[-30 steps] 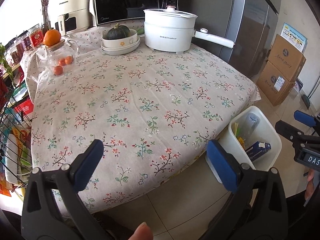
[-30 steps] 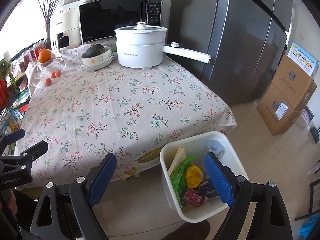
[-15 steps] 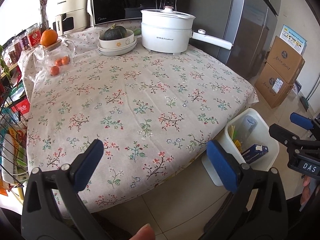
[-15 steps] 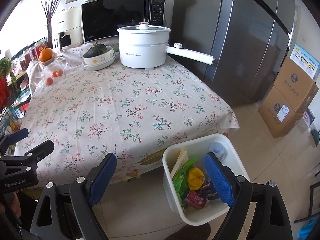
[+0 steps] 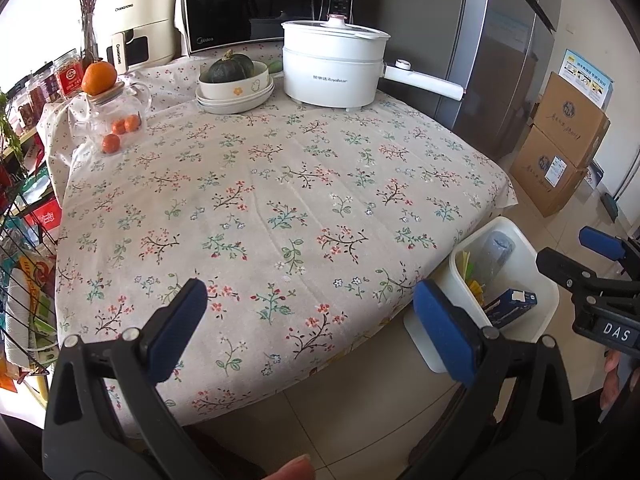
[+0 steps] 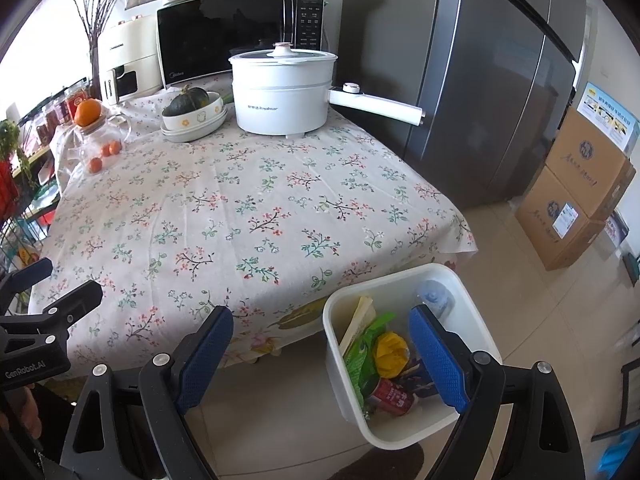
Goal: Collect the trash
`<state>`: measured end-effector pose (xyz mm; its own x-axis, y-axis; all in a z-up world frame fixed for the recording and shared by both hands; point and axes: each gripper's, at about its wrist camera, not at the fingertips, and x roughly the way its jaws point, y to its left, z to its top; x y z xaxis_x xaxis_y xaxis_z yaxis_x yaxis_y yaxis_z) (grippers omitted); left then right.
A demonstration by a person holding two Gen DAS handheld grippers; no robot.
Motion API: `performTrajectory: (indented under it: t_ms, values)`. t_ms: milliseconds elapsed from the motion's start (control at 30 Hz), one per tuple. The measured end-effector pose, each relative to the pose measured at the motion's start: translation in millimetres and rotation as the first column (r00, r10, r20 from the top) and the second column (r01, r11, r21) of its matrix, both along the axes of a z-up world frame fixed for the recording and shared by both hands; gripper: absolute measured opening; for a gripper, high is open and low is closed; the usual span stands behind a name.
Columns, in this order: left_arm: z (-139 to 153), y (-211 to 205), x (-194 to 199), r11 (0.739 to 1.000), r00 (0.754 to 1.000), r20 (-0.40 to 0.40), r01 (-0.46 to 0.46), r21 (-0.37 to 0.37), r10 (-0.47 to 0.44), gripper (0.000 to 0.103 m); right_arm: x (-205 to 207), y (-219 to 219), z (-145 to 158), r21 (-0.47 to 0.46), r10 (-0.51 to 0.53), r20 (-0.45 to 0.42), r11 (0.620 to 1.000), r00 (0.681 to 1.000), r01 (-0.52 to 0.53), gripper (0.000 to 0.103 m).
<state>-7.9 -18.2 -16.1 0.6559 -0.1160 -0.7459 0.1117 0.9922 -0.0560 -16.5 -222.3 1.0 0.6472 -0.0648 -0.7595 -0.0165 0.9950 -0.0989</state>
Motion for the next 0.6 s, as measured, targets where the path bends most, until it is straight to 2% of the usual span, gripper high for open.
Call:
performTrajectory:
  t_ms: [600]
  values:
    - [0.4,-1.9,-1.3,1.0,1.0,0.005,0.001,0.005,-0.001,0.103,-0.3,-0.3,-1.4,-0.004,-0.002,-0.002,1.0,1.0,0.002,0.091]
